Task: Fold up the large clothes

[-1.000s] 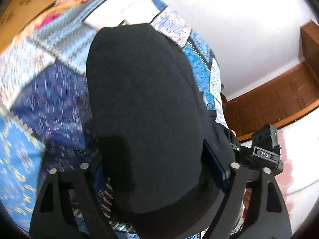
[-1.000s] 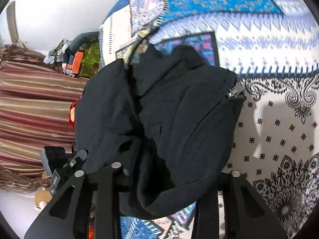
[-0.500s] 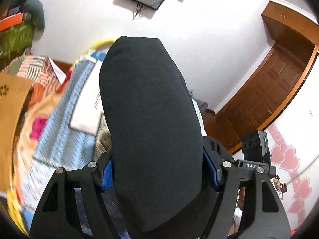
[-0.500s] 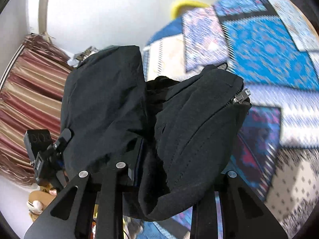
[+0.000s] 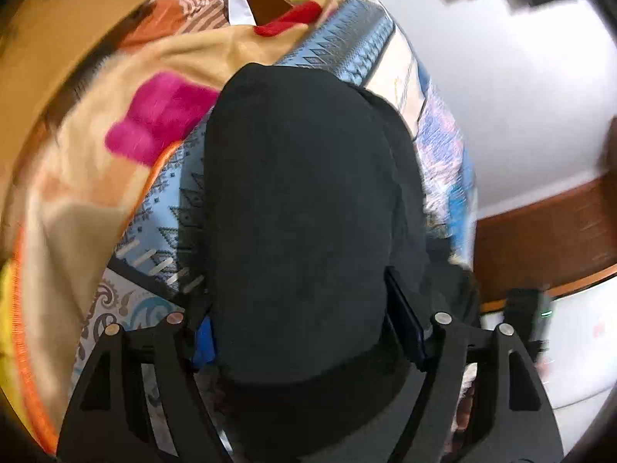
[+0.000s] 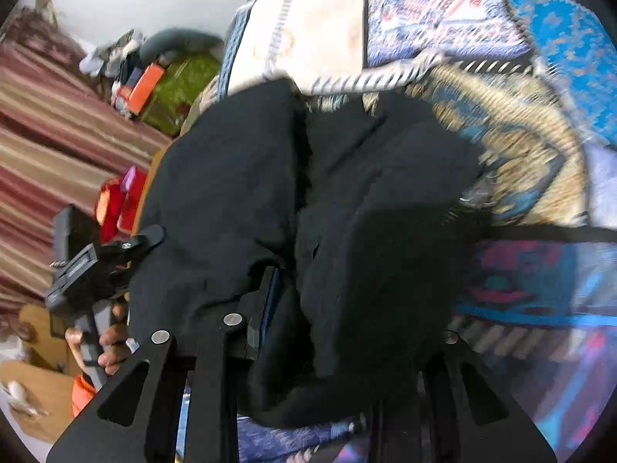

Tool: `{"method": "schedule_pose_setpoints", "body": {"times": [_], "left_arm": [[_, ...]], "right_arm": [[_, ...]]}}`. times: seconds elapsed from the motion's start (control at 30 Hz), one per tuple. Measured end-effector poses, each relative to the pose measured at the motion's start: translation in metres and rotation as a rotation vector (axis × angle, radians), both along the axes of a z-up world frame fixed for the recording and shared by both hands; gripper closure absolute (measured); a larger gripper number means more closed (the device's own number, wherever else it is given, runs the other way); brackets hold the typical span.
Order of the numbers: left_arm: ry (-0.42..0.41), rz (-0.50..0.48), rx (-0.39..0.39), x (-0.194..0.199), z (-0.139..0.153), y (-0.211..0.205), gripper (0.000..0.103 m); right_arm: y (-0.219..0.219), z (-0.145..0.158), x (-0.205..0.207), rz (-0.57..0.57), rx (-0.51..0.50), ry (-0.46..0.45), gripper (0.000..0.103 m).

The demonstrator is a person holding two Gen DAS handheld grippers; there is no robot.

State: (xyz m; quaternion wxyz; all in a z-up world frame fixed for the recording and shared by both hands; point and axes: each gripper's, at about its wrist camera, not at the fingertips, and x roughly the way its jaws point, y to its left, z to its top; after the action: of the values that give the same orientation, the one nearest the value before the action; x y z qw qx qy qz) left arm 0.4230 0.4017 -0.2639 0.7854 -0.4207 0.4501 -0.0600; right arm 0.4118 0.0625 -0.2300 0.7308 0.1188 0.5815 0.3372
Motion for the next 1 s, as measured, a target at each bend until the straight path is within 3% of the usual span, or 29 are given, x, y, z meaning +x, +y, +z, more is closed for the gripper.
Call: {"method": "schedule_pose_setpoints", "body": {"times": [0.07, 0.2, 0.37, 0.53, 0.7, 0.9, 1.0], "left_arm": [[-0.016, 0.01, -0.013, -0.008, 0.002, 0.002, 0.028], [0.019, 0.019, 0.127, -0.014, 0.023, -0.009, 0.026], [0.032, 0.02, 0.29, -0.045, 0.064, -0.023, 0.026], [-0.038, 0.017, 0.398, -0.096, 0.132, -0.05, 0.027], [-0.183, 0.02, 0.478, -0.152, 0.218, -0.09, 0.027], [-0.447, 0.044, 0.689, -0.248, 0.321, -0.165, 0.026], [-0.558, 0.091, 0.788, -0.291, 0.346, -0.198, 0.024]], "right_arm": [[-0.004, 0.0, -0.001, -0.013, 0.027, -0.004, 0.069], [-0.019, 0.012, -0.008, -0.032, -0.054, 0.003, 0.047], [-0.055, 0.049, -0.03, -0.043, -0.093, -0.031, 0.044], [-0.073, 0.116, -0.072, -0.041, -0.097, -0.176, 0.044], [-0.08, 0.192, -0.113, -0.063, 0.042, -0.293, 0.044], [-0.09, 0.291, -0.205, -0.027, 0.187, -0.565, 0.044], [-0.097, 0.321, -0.254, -0.024, 0.247, -0.696, 0.043]]}}
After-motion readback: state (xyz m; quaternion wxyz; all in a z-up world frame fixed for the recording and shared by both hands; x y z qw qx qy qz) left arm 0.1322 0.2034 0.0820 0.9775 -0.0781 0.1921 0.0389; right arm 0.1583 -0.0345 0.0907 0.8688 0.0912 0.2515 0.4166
